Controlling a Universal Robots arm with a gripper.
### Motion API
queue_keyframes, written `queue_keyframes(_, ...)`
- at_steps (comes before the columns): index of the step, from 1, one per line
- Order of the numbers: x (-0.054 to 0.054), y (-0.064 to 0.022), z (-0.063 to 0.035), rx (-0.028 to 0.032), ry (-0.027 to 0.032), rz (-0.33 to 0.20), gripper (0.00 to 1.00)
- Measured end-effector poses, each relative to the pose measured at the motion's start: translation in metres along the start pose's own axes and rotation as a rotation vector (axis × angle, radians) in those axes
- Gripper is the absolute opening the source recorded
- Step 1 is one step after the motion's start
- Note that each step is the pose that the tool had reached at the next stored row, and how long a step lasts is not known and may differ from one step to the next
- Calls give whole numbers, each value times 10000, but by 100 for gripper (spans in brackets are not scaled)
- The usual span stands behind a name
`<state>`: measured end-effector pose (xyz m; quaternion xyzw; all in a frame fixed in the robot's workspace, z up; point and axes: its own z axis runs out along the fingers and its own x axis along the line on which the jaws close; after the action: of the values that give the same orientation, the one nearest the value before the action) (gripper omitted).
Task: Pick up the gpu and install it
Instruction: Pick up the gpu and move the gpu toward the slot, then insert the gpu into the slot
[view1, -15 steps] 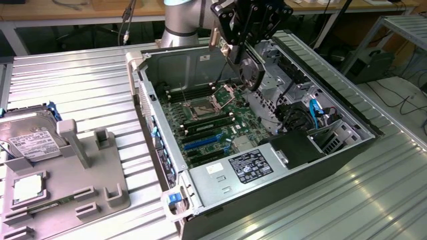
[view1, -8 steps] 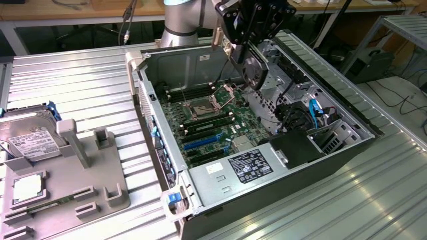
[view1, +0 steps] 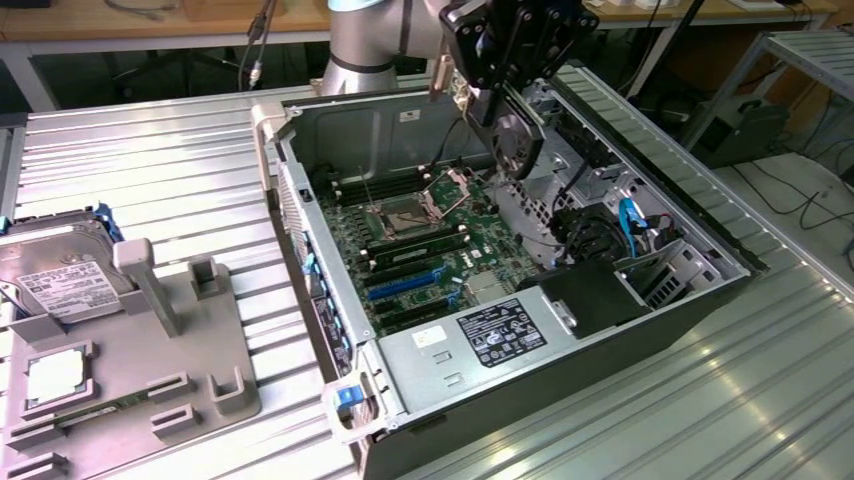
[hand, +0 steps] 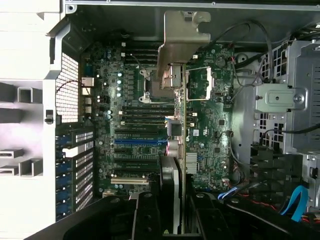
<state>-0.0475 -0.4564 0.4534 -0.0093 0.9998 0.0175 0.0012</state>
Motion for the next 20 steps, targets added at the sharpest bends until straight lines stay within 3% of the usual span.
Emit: queue_keyframes(20,-50,-1,0,-5,-1,0,28)
